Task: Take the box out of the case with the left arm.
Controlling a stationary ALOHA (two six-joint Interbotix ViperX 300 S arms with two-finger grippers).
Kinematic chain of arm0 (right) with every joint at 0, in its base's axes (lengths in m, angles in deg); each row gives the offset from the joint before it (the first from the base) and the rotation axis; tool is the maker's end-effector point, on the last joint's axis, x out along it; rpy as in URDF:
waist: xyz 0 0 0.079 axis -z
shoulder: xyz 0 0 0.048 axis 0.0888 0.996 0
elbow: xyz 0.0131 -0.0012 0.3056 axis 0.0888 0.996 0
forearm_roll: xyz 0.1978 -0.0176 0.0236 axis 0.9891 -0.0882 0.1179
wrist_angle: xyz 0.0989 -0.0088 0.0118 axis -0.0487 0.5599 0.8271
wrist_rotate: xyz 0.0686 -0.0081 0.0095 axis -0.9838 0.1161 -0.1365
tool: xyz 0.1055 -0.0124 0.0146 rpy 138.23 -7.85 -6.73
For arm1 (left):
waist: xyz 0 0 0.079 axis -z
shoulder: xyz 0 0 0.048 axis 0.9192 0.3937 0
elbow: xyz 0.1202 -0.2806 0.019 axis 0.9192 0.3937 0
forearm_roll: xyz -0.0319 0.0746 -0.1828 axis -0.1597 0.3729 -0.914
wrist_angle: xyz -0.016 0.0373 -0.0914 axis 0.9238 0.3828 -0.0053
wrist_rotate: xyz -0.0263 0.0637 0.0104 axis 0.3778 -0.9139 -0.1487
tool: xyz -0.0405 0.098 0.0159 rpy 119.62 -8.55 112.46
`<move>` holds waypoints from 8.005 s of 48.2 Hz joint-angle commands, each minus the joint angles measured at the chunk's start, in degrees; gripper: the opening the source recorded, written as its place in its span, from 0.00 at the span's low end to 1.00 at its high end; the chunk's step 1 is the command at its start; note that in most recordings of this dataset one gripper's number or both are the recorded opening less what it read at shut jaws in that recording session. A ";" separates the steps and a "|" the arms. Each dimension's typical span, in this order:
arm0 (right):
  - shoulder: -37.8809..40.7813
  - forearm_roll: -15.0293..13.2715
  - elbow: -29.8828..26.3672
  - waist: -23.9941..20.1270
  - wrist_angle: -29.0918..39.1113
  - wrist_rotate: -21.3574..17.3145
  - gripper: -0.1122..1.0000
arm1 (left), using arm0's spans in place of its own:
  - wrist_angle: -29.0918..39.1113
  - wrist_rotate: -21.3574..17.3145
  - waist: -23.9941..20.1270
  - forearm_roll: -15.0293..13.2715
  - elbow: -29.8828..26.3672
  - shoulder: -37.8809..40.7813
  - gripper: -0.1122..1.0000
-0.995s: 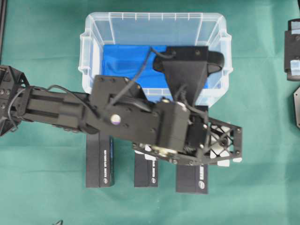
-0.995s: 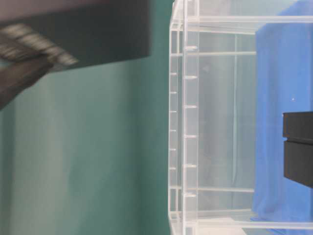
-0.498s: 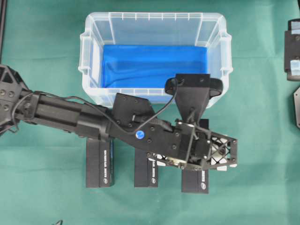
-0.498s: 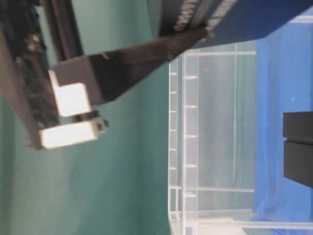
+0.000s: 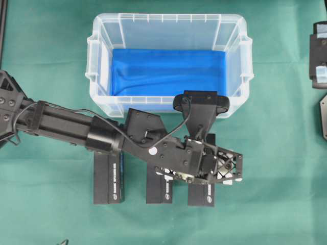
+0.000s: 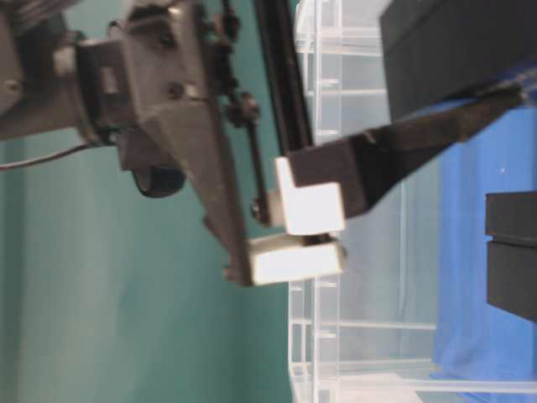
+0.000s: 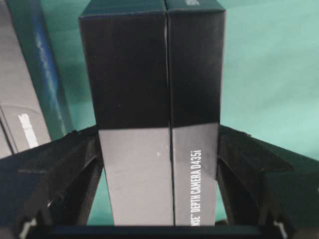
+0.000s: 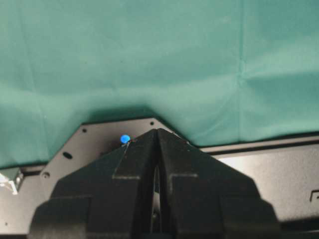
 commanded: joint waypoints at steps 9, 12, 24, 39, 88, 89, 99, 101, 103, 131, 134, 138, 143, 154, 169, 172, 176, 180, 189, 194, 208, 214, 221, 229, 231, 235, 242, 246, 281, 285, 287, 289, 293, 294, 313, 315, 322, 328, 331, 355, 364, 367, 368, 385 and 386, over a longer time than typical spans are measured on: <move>-0.18 -0.09 -0.53 0.09 -0.18 0.00 0.12 | -2.90 -0.18 -0.88 0.26 1.85 -3.34 0.66; -0.09 -0.09 -0.53 0.09 -0.18 -0.09 0.12 | -3.08 -0.18 -0.79 0.26 2.55 -3.43 0.66; -0.09 -0.09 -0.53 0.09 -0.18 -0.09 0.12 | -4.22 -0.35 -0.79 0.09 3.96 -3.52 0.66; -0.18 -0.09 -0.53 0.09 -0.09 -0.09 0.12 | -8.35 -0.18 -0.79 -0.09 7.21 -4.39 0.66; -0.09 -0.26 -0.44 0.09 -0.09 0.00 0.12 | -11.51 -0.62 -0.70 -0.18 8.09 -4.92 0.82; -0.09 -0.26 -0.53 0.09 -0.09 0.00 0.12 | -11.51 -0.62 -0.70 -0.18 8.09 -4.92 0.82; -0.09 -0.26 -0.53 0.09 -0.09 0.00 0.12 | -11.51 -0.53 -0.70 -0.18 7.65 -5.36 0.82; -0.09 -0.26 -0.53 0.09 0.00 0.00 0.12 | -11.43 -0.53 -0.70 -0.18 7.47 -5.45 0.82; -0.18 -0.26 -0.53 0.00 0.00 0.00 0.12 | -11.43 -0.53 -0.70 -0.18 7.12 -5.62 0.82; -0.09 -0.26 -0.53 0.09 0.00 0.09 0.12 | 0.09 -3.43 -1.41 -0.09 -7.65 -7.21 0.81; -0.18 -0.26 -0.44 0.09 0.00 0.09 0.12 | 1.58 -3.78 -1.58 0.00 -8.96 -7.21 0.81; -0.18 -0.26 -0.53 0.00 0.00 0.09 0.12 | 4.04 -4.13 -1.67 0.09 -10.02 -7.29 0.81; -0.09 -0.26 -0.53 0.09 0.00 0.18 0.12 | 6.15 -4.39 -1.67 0.18 -9.84 -7.47 0.81; -0.09 -0.26 -0.53 0.09 0.00 0.18 0.12 | 6.33 -4.92 -1.32 0.18 -9.32 -8.26 0.81; -0.09 -0.26 -0.53 0.09 0.00 0.09 0.12 | 6.68 -4.48 0.44 0.18 0.26 -15.91 0.81; -0.09 -0.26 -0.53 0.09 0.09 0.09 0.12 | 6.68 -3.52 0.88 0.18 3.08 -18.02 0.81; -0.09 -0.26 -0.53 0.09 0.18 0.09 0.12 | 6.68 -1.93 1.67 0.35 7.56 -21.62 0.81; -0.09 -0.26 -0.53 0.09 0.18 0.09 0.12 | 6.59 -0.70 2.37 0.44 11.95 -25.22 0.81; -0.09 -0.18 -0.44 0.09 0.26 0.09 0.12 | 6.59 2.20 4.39 0.35 21.62 -33.31 0.81; -0.09 -0.26 -0.44 0.09 0.26 0.09 0.12 | 6.59 4.39 6.15 0.35 27.33 -38.32 0.81; -0.09 -0.26 -0.35 0.09 0.26 0.09 0.12 | 6.68 11.43 11.60 0.44 40.61 -50.27 0.81; -0.18 -0.26 -0.26 0.09 0.26 0.09 0.12 | 7.12 13.01 13.97 0.44 45.09 -54.84 0.81; -0.09 -0.26 -0.18 0.09 0.35 0.00 0.12 | 8.44 14.41 15.64 0.44 48.78 -59.33 0.81; -0.09 -0.09 -0.26 0.09 0.26 0.00 0.12 | 9.76 14.33 15.73 0.62 50.01 -60.73 0.81; -0.09 -0.09 -0.18 0.09 0.26 0.00 0.12 | 10.20 14.33 15.73 0.79 50.01 -60.82 0.81; -0.18 0.00 -0.18 0.09 0.26 -0.09 0.12 | 10.72 14.15 15.38 0.88 50.01 -61.00 0.81; -0.09 0.00 -0.18 0.09 0.35 -0.09 0.12 | 13.80 13.80 12.92 0.88 50.45 -61.88 0.81; -0.09 0.00 -0.18 0.09 0.35 0.00 0.12 | 15.03 12.57 10.63 0.88 50.80 -62.93 0.81; -0.09 0.00 0.00 0.09 0.00 0.00 0.12 | 15.47 -17.49 -18.11 0.44 50.54 -63.98 0.81; -0.09 0.00 0.00 0.09 0.00 0.00 0.12 | 15.47 -20.13 -20.92 0.44 50.54 -63.98 0.81; -0.09 0.00 0.00 0.09 0.00 0.00 0.12 | 15.47 -21.09 -22.24 0.44 50.54 -63.90 0.81; -0.09 0.00 0.00 0.09 0.00 0.00 0.12 | 15.47 -21.88 -23.29 0.35 50.54 -63.90 0.81; -0.09 0.00 0.00 0.09 0.00 0.00 0.12 | 15.47 -23.20 -24.87 0.35 50.54 -63.81 0.81; -0.09 0.00 0.00 0.09 0.00 0.00 0.12 | 15.47 -23.47 -25.14 0.35 50.54 -63.81 0.81; -0.09 0.00 0.09 0.09 0.00 0.00 0.12 | 15.47 -24.35 -25.84 0.09 50.54 -63.81 0.81; -0.09 0.00 0.09 0.00 0.00 -0.09 0.12 | 15.47 -24.35 -25.84 0.00 50.54 -63.81 0.81; -0.09 -0.09 0.18 0.09 0.00 -0.09 0.12 | 15.47 -24.35 -25.84 -0.09 50.54 -63.81 0.81; -0.09 0.00 0.09 0.09 -0.09 0.00 0.12 | 15.47 -24.35 -25.84 0.00 50.54 -63.81 0.81; -0.09 0.00 0.09 0.09 0.00 0.00 0.12 | 15.47 -24.35 -25.84 0.00 50.54 -63.81 0.81; -0.18 -0.09 0.09 0.09 0.00 0.00 0.12 | 15.12 -24.35 -25.84 0.00 51.06 -63.81 0.81; -0.09 -0.09 0.18 0.00 0.00 0.00 0.12 | 15.03 -24.26 -25.84 0.00 51.33 -63.72 0.81; -0.09 -0.09 0.18 0.09 0.00 0.00 0.12 | 15.03 -24.26 -25.84 0.00 51.50 -63.81 0.81; -0.09 -0.09 0.18 0.09 0.00 0.00 0.12 | 15.03 -24.26 -25.84 0.00 51.50 -63.72 0.81; -0.09 -0.09 0.18 0.09 0.00 0.00 0.12 | 14.50 -24.35 -25.84 0.00 51.94 -63.72 0.81; -0.09 -0.09 0.26 0.09 0.00 0.00 0.12 | 14.41 -24.35 -25.84 0.00 52.03 -63.72 0.81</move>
